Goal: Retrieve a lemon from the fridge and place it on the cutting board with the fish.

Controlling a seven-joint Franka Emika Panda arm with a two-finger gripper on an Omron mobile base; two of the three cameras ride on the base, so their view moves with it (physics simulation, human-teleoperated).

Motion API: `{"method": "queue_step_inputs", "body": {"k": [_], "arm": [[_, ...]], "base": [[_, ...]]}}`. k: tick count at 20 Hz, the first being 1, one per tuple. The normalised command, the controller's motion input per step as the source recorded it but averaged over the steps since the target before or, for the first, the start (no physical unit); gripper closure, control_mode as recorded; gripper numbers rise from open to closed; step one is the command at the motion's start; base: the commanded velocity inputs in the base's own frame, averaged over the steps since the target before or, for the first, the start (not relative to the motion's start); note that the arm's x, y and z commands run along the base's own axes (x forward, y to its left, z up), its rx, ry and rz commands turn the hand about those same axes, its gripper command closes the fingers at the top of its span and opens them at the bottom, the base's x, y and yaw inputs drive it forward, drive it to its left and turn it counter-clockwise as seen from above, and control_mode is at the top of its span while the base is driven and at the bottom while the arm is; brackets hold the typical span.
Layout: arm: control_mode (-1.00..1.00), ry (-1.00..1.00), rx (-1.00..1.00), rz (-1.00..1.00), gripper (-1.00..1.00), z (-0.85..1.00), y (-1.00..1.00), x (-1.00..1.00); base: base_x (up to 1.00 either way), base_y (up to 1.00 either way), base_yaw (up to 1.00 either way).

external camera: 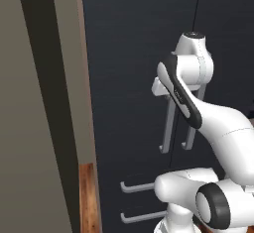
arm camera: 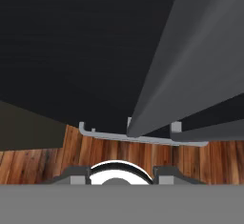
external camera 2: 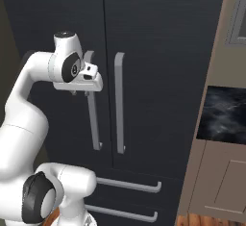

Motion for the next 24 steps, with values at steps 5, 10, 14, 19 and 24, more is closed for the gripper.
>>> {"method": "queue_step_inputs", "body": {"k": [5,10,14,19,24], "arm": [[1.00,0.00,0.00,0.00,-1.00,0.00,0.00,0.00],[1.00,0.00,0.00,0.00,-1.00,0.00,0.00,0.00],[1.00,0.00,0.00,0.00,-1.00,0.00,0.00,0.00],[1.00,0.00,0.00,0.00,-1.00,0.00,0.00,0.00],[1.00,0.00,0.00,0.00,-1.00,0.00,0.00,0.00]], "base": [[-0.09,-0.02,0.00],[-0.23,-0.19,-0.01],[-0.17,-0.23,0.00],[-0.15,-0.37,0.00],[-0.13,-0.50,0.00]]}}
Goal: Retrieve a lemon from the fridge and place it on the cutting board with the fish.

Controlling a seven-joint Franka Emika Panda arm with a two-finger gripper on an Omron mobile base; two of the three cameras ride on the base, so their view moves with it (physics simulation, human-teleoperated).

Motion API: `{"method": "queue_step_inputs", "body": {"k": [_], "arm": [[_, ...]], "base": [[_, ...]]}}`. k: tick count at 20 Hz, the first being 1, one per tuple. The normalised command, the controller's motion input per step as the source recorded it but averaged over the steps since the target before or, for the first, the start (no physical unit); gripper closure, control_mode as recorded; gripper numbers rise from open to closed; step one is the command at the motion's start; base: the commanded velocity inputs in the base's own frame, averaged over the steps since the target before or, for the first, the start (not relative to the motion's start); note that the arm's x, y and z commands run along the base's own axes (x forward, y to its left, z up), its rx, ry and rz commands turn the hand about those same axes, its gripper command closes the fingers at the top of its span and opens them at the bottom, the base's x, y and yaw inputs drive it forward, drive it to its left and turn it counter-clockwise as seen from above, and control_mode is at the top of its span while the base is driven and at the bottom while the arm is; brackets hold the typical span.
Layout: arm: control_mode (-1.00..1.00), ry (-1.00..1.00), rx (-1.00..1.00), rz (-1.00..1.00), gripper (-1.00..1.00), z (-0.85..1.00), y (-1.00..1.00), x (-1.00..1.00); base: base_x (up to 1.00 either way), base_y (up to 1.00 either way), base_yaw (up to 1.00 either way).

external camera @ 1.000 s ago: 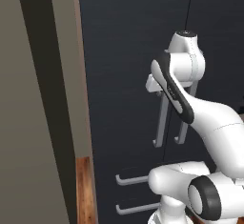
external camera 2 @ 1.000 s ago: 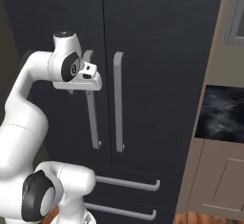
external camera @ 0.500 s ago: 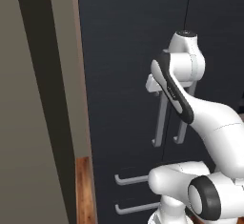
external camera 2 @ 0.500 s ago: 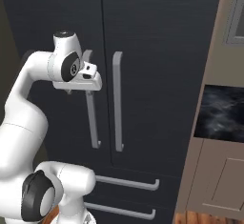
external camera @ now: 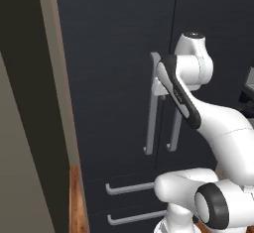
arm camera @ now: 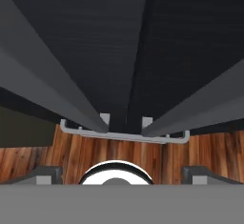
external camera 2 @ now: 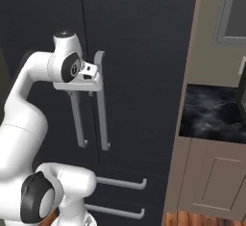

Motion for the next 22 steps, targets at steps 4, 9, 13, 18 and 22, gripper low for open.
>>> {"method": "queue_step_inputs", "body": {"k": [4,9,13,18,22], "arm": [[1.00,0.00,0.00,0.00,-1.00,0.00,0.00,0.00],[1.00,0.00,0.00,0.00,-1.00,0.00,0.00,0.00],[1.00,0.00,0.00,0.00,-1.00,0.00,0.00,0.00],[1.00,0.00,0.00,0.00,-1.00,0.00,0.00,0.00],[1.00,0.00,0.00,0.00,-1.00,0.00,0.00,0.00]], "base": [[-0.03,-0.09,0.00],[-0.09,0.05,-0.01],[-0.44,0.00,-0.07],[-0.54,0.00,-0.11],[-0.06,0.00,-0.02]]}}
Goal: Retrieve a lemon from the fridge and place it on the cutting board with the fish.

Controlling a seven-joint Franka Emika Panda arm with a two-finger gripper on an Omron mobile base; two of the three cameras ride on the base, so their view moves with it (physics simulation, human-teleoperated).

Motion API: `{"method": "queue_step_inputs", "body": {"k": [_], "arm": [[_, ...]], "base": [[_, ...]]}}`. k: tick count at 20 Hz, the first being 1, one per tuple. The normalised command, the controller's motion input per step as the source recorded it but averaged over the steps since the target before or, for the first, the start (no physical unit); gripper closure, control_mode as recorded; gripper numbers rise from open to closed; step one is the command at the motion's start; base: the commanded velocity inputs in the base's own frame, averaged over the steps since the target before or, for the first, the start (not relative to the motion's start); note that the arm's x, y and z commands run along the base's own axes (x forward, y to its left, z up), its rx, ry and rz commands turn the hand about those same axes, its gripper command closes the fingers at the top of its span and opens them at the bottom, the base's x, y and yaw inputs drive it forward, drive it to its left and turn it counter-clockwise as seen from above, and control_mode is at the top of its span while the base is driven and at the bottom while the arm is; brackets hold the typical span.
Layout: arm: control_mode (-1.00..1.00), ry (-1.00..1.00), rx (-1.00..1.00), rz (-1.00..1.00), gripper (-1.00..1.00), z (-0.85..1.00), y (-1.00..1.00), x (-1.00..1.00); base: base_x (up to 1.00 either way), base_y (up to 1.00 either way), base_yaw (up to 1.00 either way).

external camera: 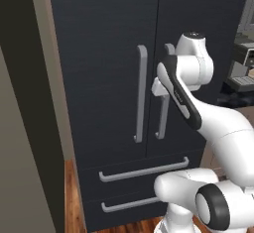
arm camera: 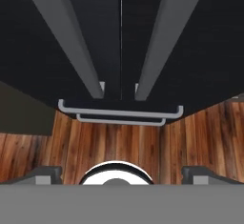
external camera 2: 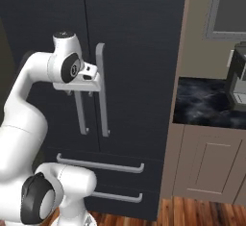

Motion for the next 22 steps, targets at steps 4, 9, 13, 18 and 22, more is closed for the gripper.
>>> {"method": "queue_step_inputs", "body": {"k": [4,9,13,18,22], "arm": [[-1.00,-0.02,0.00,0.00,-1.00,-0.02,0.00,0.00],[-1.00,-0.20,0.00,0.00,-1.00,-0.16,-0.23,0.18],[-1.00,-0.21,0.00,0.00,-1.00,-0.17,-0.31,0.39],[-1.00,-0.15,0.00,0.00,-1.00,-0.01,-0.20,0.54],[-1.00,-0.12,0.02,0.01,-1.00,0.00,-0.05,0.46]], "base": [[0.00,0.00,0.00],[0.00,0.00,0.00],[0.00,0.00,0.00],[0.00,0.00,0.00],[0.00,0.00,0.00]]}}
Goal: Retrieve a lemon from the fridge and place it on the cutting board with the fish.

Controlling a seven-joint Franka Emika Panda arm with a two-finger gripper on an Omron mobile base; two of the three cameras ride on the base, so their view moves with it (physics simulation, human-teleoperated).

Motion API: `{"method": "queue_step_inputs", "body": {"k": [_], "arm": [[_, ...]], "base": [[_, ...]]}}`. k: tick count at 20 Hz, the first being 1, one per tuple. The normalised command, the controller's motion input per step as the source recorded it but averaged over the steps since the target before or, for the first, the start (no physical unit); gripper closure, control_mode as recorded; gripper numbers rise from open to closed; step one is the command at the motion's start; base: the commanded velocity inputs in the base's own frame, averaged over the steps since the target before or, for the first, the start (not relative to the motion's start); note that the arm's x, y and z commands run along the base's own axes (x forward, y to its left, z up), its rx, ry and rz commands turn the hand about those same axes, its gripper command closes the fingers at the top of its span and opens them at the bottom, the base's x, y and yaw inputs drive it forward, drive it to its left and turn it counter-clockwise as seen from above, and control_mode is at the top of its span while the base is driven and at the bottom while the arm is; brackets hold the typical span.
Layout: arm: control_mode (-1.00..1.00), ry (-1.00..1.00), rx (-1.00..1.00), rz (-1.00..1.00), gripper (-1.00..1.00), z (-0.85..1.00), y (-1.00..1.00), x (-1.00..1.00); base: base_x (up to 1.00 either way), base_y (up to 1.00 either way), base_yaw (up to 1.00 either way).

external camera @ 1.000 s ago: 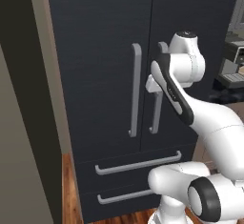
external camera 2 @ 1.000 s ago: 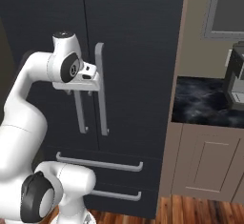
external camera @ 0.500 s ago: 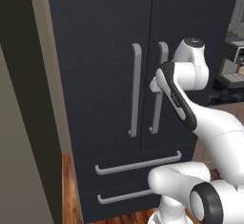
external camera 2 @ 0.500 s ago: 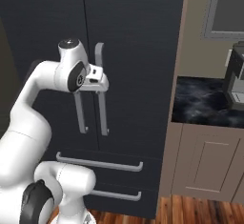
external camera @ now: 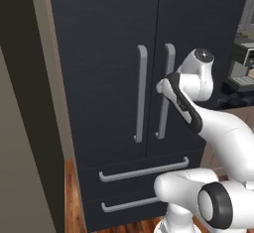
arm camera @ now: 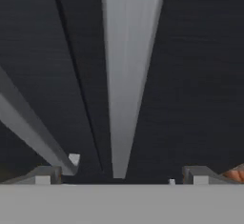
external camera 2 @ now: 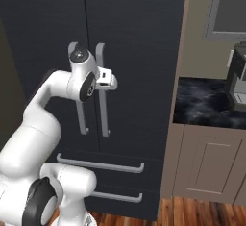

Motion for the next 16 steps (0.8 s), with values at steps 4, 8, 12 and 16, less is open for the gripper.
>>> {"method": "queue_step_inputs", "body": {"k": [4,8,12,16], "arm": [[-1.00,-0.01,0.00,0.00,-1.00,0.00,-0.01,0.40],[-1.00,0.00,0.00,0.00,-1.00,0.00,0.00,0.47],[-1.00,0.00,0.00,0.00,-1.00,0.00,0.00,0.50],[-1.00,-0.01,0.00,0.00,-1.00,-0.04,0.00,0.44]], "base": [[0.00,0.00,0.00],[0.00,0.00,0.00],[0.00,0.00,0.00],[0.00,0.00,0.00]]}}
